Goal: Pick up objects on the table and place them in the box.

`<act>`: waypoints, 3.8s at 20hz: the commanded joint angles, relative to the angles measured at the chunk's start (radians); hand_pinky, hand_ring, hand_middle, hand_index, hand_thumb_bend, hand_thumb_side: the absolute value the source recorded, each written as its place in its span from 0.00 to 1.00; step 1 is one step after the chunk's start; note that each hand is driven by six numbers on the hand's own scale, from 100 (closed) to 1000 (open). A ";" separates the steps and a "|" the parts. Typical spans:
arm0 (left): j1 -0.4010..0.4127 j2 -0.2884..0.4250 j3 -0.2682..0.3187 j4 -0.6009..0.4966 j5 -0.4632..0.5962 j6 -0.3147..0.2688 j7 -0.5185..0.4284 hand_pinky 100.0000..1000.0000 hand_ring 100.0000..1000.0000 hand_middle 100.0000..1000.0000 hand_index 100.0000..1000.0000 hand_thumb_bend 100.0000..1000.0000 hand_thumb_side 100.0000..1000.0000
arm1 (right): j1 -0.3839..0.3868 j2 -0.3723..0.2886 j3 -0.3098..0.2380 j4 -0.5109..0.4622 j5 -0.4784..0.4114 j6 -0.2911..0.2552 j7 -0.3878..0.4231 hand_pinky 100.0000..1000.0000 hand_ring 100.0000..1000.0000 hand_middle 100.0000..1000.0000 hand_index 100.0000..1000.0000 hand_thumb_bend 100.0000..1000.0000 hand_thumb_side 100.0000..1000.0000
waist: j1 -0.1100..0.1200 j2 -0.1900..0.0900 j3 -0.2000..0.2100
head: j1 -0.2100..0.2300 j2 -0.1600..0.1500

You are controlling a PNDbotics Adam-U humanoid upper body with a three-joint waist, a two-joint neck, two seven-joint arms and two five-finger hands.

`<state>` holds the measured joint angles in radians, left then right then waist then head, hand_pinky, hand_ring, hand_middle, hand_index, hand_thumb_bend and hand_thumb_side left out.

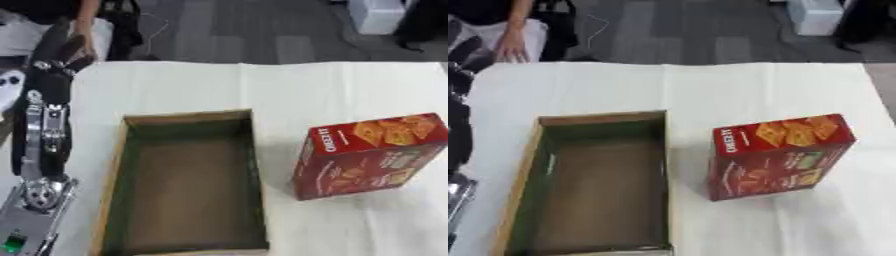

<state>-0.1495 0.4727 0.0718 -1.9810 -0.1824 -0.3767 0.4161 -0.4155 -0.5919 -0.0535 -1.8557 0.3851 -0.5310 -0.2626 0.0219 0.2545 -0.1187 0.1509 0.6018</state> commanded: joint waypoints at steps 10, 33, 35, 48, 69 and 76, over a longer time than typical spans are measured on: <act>-0.007 0.003 -0.006 -0.019 0.011 0.005 -0.013 0.79 0.90 0.93 0.95 0.00 1.00 | -0.155 -0.094 0.002 0.190 -0.422 -0.042 0.391 0.25 0.84 0.87 0.99 0.61 0.10 | 0.005 -0.019 0.005 | -0.014 0.012; 0.010 -0.034 -0.004 -0.019 0.028 0.012 -0.022 0.78 0.90 0.93 0.94 0.00 1.00 | -0.252 0.001 0.005 0.350 -0.597 -0.027 0.754 0.29 0.87 0.90 1.00 0.63 0.24 | 0.039 -0.027 -0.054 | -0.342 -0.025; 0.011 -0.034 -0.004 -0.019 0.029 0.012 -0.023 0.78 0.90 0.93 0.94 0.00 1.00 | -0.254 0.002 0.012 0.354 -0.593 -0.029 0.760 0.28 0.86 0.91 1.00 0.63 0.24 | 0.040 -0.027 -0.053 | -0.354 -0.026; 0.005 -0.039 -0.009 -0.019 0.036 0.013 -0.037 0.78 0.89 0.92 0.94 0.00 1.00 | -0.225 0.054 0.022 0.347 -0.612 -0.004 0.876 0.33 0.95 0.96 1.00 0.62 0.21 | 0.043 -0.023 -0.036 | -0.329 -0.031; 0.009 -0.054 -0.008 -0.019 0.045 0.014 -0.043 0.78 0.89 0.92 0.93 0.00 1.00 | -0.233 0.137 0.000 0.333 -0.631 0.020 0.905 0.62 1.00 0.96 1.00 0.61 0.22 | 0.049 -0.019 -0.026 | -0.301 -0.039; 0.009 -0.062 -0.008 -0.019 0.050 0.013 -0.045 0.78 0.89 0.92 0.93 0.00 1.00 | -0.232 0.167 -0.001 0.344 -0.639 0.034 0.938 0.56 1.00 0.97 1.00 0.61 0.21 | 0.059 -0.017 -0.015 | -0.303 -0.040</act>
<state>-0.1372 0.4015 0.0604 -1.9811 -0.1390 -0.3641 0.3729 -0.6341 -0.4180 -0.0484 -1.5000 -0.2473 -0.4700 0.6414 0.0845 0.2497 -0.1341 -0.1573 0.5736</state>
